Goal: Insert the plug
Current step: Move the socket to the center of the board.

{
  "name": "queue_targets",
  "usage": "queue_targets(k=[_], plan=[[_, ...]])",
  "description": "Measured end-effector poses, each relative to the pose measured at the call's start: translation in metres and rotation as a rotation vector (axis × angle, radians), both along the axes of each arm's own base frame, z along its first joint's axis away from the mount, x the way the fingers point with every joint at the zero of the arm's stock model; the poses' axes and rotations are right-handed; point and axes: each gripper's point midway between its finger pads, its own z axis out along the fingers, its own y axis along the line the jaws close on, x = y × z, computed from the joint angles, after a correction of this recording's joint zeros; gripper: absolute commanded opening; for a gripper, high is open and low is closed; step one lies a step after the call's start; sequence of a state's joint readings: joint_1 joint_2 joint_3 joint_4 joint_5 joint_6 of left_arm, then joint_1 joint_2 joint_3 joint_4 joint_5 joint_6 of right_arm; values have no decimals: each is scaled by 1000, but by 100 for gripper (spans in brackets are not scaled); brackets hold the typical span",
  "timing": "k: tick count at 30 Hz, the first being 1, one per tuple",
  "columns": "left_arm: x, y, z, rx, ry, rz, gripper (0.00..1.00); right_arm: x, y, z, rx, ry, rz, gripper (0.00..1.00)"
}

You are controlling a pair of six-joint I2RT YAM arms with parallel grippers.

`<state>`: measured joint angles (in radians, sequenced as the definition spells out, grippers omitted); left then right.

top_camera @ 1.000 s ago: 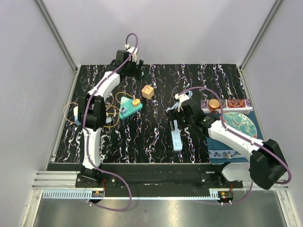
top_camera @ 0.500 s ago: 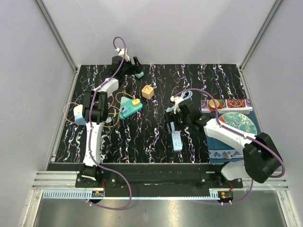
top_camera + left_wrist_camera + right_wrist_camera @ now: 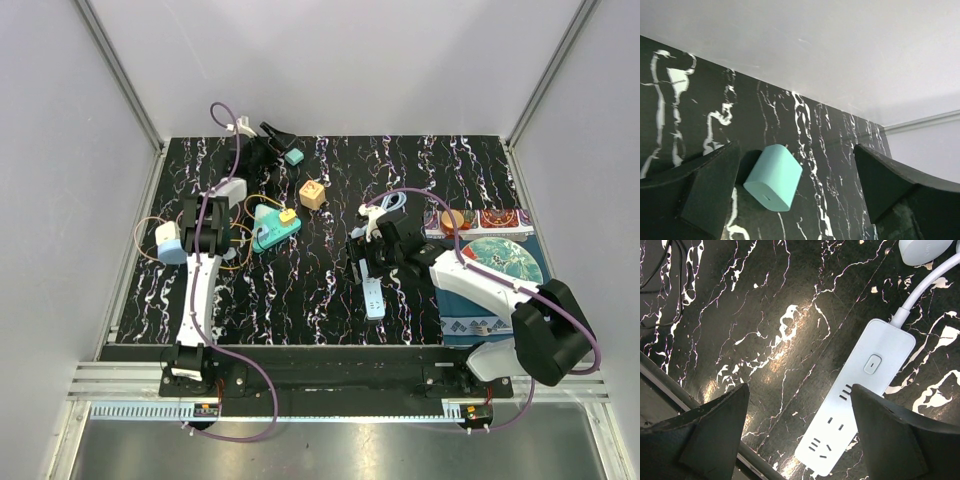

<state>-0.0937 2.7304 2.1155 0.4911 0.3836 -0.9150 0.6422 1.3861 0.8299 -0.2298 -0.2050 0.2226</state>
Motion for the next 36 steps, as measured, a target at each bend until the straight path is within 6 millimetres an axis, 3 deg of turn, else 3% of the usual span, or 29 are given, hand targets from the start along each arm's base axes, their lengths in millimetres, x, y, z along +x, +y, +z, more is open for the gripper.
queue_targets(k=[5, 12, 18, 21, 25, 29, 31, 36], plan=[[-10, -22, 4, -36, 8, -79, 97, 0, 0, 0, 0, 2, -1, 88], [-40, -74, 3, -61, 13, -264, 89, 0, 0, 0, 0, 2, -1, 87], [-92, -124, -3, -83, 15, -467, 87, 0, 0, 0, 0, 1, -1, 87], [-122, -138, -4, -92, 45, -550, 87, 0, 0, 0, 0, 0, -1, 87], [-160, -144, -4, -101, 93, -614, 86, 2, -3, 4, -5, -22, -9, 87], [-189, -138, -4, -106, 142, -629, 86, 12, -14, 6, -20, -38, -55, 87], [-199, -136, -2, -107, 154, -632, 87, 23, -23, 7, -35, -42, -98, 87], [-218, -128, 15, -104, 159, -626, 88, 74, -35, 21, -64, -86, -220, 85]])
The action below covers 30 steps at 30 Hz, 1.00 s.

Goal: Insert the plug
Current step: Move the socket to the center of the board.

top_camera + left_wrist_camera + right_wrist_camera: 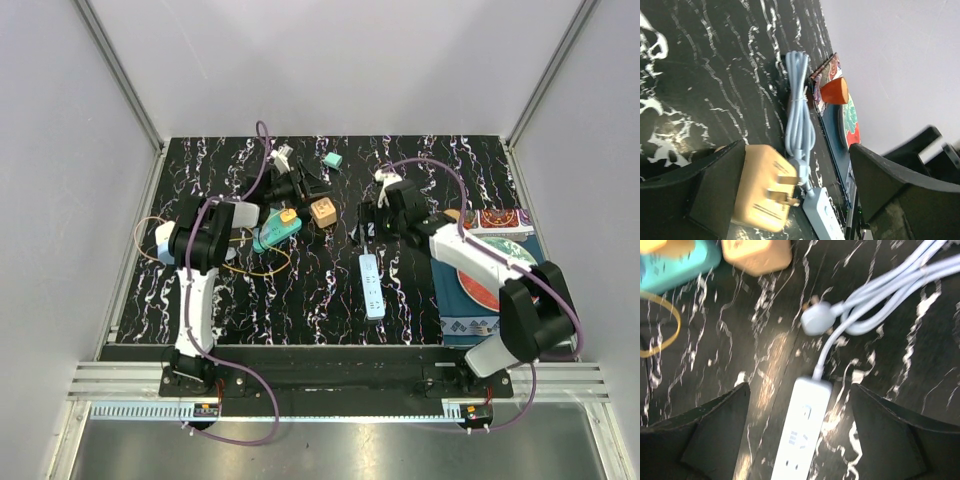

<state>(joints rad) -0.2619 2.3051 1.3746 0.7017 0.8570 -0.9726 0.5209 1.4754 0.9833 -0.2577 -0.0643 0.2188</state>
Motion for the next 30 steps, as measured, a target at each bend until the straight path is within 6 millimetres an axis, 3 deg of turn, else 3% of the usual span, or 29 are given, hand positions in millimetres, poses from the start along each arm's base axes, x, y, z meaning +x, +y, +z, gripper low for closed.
queue_targets(k=[4, 8, 12, 15, 18, 22, 30], plan=[[-3, 6, 36, 17, -72, 20, 90, 45, -10, 4, -2, -15, -92, 82], [-2, 15, 86, 74, -189, 71, 92, 84, -12, 1, -28, -41, -88, 82], [-9, 31, 137, 154, -295, 142, 94, 127, 8, -6, -62, -98, 29, 82], [-21, 47, 164, 227, -320, 205, 95, 157, 24, -17, -80, -138, 127, 82], [-43, 65, 177, 301, -319, 260, 97, 190, 34, -32, -106, -179, 210, 82], [-79, 93, 174, 432, -287, 315, 99, 226, 40, -51, -121, -215, 284, 83], [-133, 149, 185, 697, -368, 386, 99, 287, 48, -63, -119, -300, 347, 84]])
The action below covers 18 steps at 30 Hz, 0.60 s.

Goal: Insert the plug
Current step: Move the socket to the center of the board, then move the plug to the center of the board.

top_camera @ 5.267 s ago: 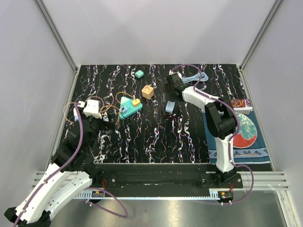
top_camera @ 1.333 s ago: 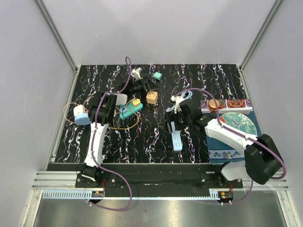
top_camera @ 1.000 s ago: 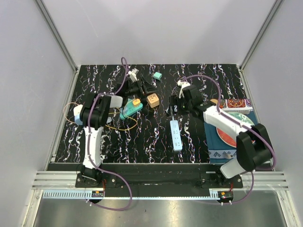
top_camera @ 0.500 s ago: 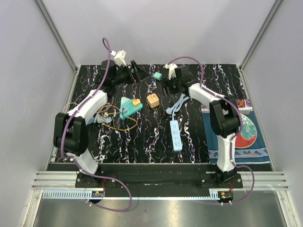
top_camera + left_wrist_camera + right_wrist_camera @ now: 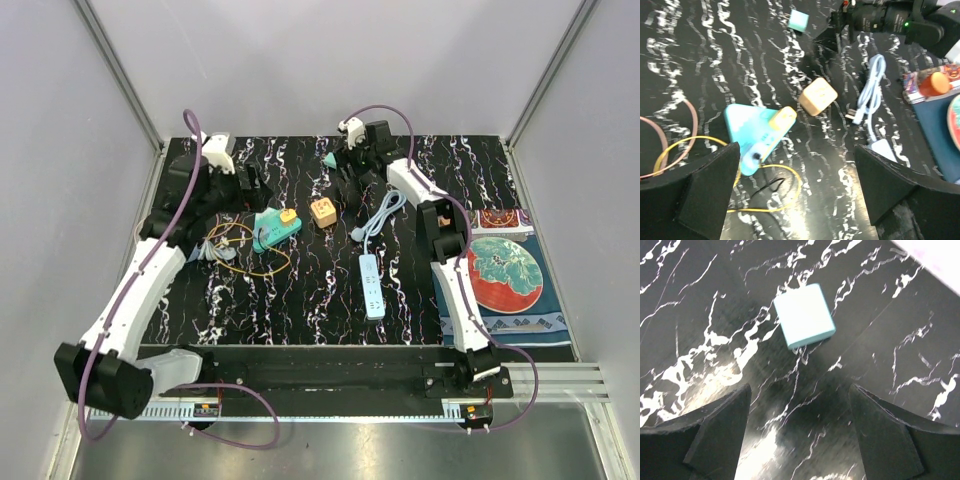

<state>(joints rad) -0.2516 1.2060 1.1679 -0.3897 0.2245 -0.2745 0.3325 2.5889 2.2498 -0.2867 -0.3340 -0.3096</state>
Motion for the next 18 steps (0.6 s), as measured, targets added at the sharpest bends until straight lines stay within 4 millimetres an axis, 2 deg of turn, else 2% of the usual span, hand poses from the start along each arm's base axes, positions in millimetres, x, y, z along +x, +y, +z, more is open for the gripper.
queue_targets(k=[1, 4, 9, 12, 18], plan=[[-4, 7, 3, 34, -17, 13, 99, 10, 3, 0, 0, -25, 11, 85], [-13, 24, 6, 110, -62, 47, 99, 17, 4, -3, -4, -38, 37, 86], [-22, 44, -18, 210, -39, 91, 99, 23, 10, -7, -3, -69, 98, 87], [-25, 50, -32, 250, -6, 102, 99, 24, 14, -6, 5, -82, 127, 89], [-24, 56, -34, 282, -8, 119, 99, 26, 21, 0, 29, -111, 162, 90]])
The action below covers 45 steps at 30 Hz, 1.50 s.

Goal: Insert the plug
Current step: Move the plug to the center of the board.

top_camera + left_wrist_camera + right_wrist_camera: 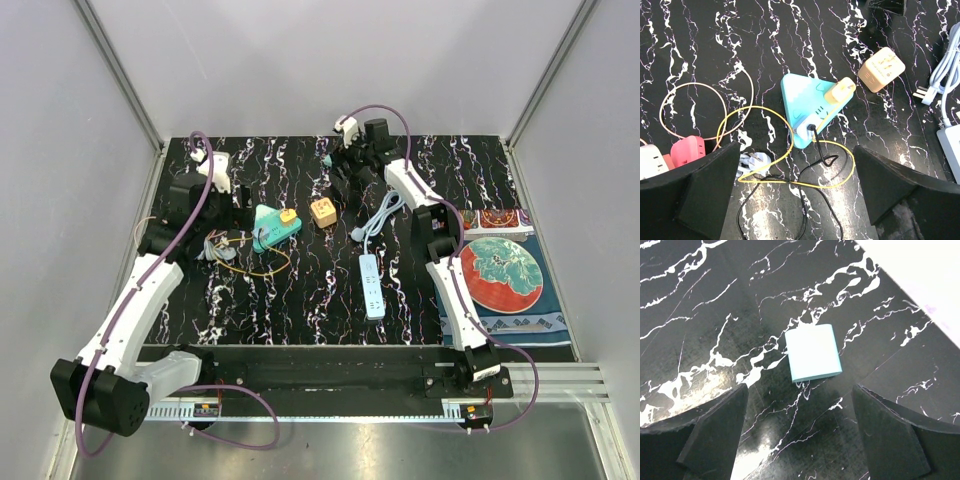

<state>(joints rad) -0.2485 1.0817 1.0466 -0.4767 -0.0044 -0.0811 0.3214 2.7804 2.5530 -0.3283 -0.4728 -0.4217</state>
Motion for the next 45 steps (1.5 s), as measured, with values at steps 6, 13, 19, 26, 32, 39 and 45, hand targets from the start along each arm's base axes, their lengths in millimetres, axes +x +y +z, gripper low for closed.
queue_targets(k=[6, 13, 19, 26, 32, 39, 45], plan=[[0, 2, -2, 8, -3, 3, 99, 18, 5, 21, 92, -54, -70, 100], [-1, 2, -1, 8, -18, 4, 99, 41, 10, 56, 383, -38, -240, 100], [-3, 3, 1, 5, -31, 3, 99, 54, 7, 78, 690, 47, -317, 100], [-5, 3, 1, 4, -35, 3, 99, 57, 2, 37, 869, 224, -357, 99], [-5, 3, 3, 3, -39, 1, 99, 46, 12, 21, 947, 356, -333, 100], [-8, 2, 3, -4, -50, -5, 99, 23, 30, 24, 971, 483, -204, 100], [-9, 1, 0, -9, -52, -15, 99, -12, 52, 20, 925, 608, -59, 98]])
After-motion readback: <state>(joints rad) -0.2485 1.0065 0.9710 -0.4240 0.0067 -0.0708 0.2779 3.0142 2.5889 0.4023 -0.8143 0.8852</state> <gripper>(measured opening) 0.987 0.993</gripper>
